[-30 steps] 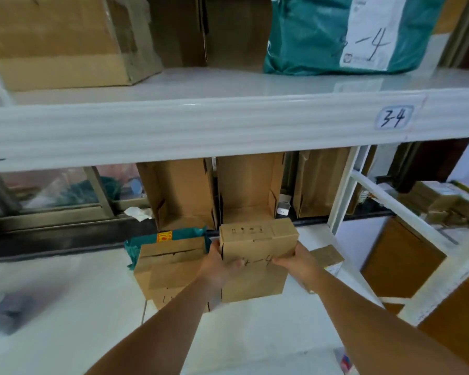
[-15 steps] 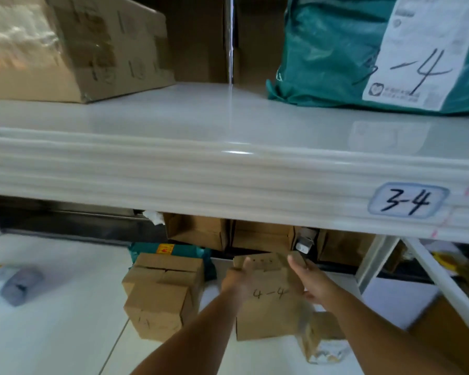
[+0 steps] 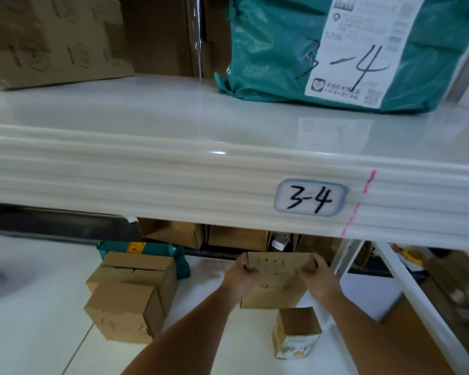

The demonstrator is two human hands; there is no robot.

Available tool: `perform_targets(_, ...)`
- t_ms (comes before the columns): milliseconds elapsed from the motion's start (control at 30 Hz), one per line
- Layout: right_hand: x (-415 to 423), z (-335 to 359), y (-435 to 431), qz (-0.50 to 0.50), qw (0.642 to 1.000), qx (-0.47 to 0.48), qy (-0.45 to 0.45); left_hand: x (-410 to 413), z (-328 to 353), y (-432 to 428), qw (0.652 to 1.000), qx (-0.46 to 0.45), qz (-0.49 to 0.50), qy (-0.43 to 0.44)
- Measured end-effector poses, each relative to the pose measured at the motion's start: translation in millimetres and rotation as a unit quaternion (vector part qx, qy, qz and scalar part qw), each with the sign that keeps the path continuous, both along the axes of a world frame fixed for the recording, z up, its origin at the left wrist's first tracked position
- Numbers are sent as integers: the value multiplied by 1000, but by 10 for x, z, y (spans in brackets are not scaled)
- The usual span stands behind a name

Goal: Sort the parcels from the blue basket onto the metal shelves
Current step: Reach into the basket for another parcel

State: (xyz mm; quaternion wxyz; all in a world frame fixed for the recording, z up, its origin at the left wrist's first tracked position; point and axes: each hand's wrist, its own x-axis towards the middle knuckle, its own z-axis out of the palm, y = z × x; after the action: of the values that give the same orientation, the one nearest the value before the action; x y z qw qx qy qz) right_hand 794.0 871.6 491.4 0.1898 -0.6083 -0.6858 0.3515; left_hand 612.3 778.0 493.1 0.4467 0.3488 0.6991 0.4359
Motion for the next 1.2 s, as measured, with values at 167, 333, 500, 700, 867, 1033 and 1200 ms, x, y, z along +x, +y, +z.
perform_targets(167, 39, -98, -36, 95, 983, 127, -92, 73, -5, 6, 998, 40, -46, 4)
perform_targets(333, 90, -29, -55, 39, 988, 147, -40, 123, 55, 15, 997, -3, -72, 10)
perform_targets(500, 165, 59, -143, 88, 980, 120, -130, 232, 121, 37, 979, -42, -145, 135)
perform_targets(700, 96, 168, -350, 94, 935, 210, -268, 144, 124, -93, 961, -45, -137, 235)
perform_targets(867, -122, 247, -468, 151, 910, 286, -258, -31, 226, -253, 957, -88, -85, 263)
perform_targets(1033, -727, 389, -702, 268, 905, 265, -197, -274, 293, -545, 907, -78, -109, 400)
perform_targets(1200, -1412, 452, -1100, 388, 867, 90, -299, -690, 441, -1009, 891, -61, -149, 424)
